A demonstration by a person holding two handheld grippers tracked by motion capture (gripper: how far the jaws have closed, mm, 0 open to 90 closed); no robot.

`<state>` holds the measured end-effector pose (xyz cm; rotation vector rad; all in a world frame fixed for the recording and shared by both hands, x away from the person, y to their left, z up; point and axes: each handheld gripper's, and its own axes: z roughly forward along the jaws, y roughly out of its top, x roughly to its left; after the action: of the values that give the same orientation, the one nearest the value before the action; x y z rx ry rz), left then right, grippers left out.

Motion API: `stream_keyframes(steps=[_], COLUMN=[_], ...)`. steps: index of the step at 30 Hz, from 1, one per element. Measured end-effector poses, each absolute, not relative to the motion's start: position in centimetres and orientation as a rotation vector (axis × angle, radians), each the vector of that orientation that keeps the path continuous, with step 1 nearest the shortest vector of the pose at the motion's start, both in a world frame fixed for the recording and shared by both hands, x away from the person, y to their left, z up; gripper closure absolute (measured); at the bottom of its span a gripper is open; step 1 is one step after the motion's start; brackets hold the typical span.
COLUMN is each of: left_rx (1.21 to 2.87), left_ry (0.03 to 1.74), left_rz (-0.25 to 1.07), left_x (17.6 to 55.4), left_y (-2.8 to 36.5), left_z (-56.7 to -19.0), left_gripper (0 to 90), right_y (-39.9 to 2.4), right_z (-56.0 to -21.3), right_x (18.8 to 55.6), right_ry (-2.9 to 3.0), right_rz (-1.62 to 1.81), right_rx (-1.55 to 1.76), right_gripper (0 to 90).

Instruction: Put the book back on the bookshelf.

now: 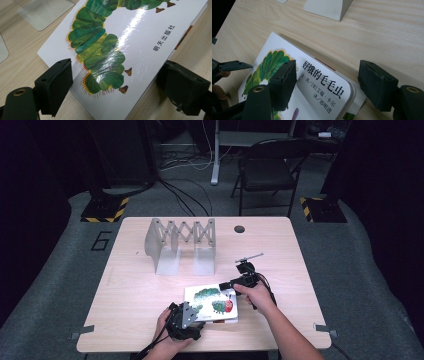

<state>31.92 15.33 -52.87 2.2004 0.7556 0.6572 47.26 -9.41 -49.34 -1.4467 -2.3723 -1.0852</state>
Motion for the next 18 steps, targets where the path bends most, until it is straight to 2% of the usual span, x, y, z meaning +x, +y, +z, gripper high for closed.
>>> stream_keyframes(steps=[18], left_rx=[2.201], left_ry=[0.757], left_rz=[0.643], left_x=[31.99], left_y=[15.35], left_z=[-52.86], left_gripper=[13.3], right_y=[-8.93], right_z=[-49.89], right_x=[46.93], right_ry=[-2.357], right_rz=[-1.071], right_rx=[-1.390], right_gripper=[31.1])
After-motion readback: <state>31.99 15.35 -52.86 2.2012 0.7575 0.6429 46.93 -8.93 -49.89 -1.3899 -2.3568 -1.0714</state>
